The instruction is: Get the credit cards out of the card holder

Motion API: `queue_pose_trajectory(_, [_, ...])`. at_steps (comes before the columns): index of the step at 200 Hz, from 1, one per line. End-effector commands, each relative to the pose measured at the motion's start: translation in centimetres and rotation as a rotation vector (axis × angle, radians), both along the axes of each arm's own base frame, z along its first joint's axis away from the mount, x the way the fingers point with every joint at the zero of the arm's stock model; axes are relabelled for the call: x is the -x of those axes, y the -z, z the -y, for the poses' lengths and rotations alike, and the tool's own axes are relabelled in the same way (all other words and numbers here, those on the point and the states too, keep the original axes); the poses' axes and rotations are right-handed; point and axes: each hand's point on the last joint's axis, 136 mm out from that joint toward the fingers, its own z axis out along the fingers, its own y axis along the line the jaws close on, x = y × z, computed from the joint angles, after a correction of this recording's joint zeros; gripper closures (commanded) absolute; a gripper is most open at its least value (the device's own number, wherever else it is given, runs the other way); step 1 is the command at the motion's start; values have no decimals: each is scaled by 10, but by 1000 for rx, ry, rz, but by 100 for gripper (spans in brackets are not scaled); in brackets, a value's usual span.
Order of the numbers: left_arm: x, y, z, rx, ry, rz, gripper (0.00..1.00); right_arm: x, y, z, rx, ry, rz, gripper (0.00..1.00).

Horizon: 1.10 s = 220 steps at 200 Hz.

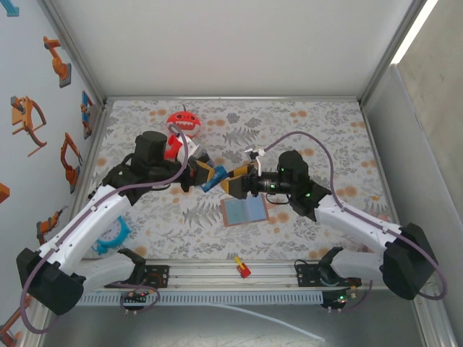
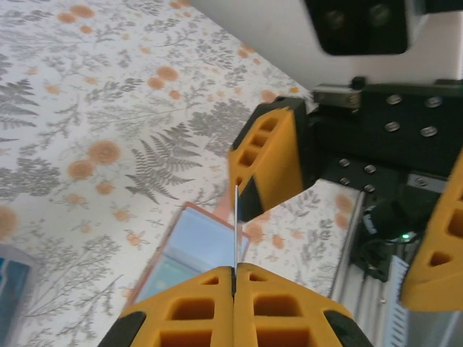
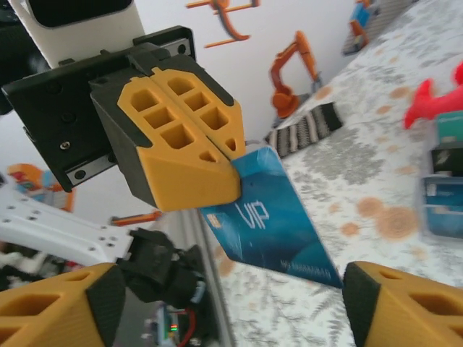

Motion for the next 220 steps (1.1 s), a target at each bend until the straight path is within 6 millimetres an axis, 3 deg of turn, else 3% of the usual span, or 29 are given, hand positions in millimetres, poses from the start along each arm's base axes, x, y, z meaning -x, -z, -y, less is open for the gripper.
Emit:
queue_pose_trajectory(1, [-22, 15, -13, -77, -66, 134, 100, -15, -3, 17, 74, 141, 61, 15])
queue_pose_trajectory(48, [-61, 36, -19, -121, -113, 325, 100, -30, 9, 54, 200, 349, 80, 6])
queue_pose_trajectory(108, [-102, 79, -22, -247, -96, 390, 100, -34, 11, 71, 234, 436, 86, 5])
queue_pose_trajectory(158, [-121, 105, -23, -280, -78, 435, 100, -35, 12, 73, 243, 447, 84, 5])
queue_pose_trajectory(220, [-127, 123, -32, -280, -76, 377, 100, -36, 12, 74, 243, 459, 83, 5])
